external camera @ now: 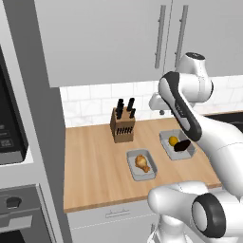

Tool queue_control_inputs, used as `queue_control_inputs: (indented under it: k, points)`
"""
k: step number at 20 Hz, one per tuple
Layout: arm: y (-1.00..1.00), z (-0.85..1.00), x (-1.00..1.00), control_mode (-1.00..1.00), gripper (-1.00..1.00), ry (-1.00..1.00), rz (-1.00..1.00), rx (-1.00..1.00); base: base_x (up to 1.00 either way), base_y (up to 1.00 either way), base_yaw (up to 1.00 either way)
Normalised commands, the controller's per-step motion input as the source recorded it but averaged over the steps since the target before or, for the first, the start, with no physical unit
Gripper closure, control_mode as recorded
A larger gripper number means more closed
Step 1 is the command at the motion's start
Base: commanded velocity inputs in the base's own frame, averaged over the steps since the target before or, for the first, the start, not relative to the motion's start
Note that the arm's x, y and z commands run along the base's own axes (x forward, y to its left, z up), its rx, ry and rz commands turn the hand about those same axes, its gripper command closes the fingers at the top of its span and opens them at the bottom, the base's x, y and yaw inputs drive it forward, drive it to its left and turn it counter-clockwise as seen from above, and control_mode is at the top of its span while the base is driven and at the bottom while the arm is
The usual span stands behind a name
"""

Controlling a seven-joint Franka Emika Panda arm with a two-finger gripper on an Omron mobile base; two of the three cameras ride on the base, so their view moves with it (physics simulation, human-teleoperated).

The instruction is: Take the meat container that has the chicken drumstick and place it on the second highest rack of the freezer. Then take the vegetable container that has the lemon and avocado and place it on the highest rack of the freezer.

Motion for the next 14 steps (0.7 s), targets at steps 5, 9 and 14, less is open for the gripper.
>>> queue_control_inputs:
  k: [5, 9, 14]
  points:
    - [0.00, -0.04, -0.39, -1.00, -1.00, -0.01, 0.00, 0.02, 0.00, 0.00, 0.00]
    - [0.00, -0.22, -0.90, -1.00, -1.00, 0.00, 0.00, 0.08, 0.00, 0.00, 0.00]
    - [0.01, -0.57, -0.46, -1.00, -1.00, 0.07, -0.03, 0.03, 0.00, 0.00, 0.00]
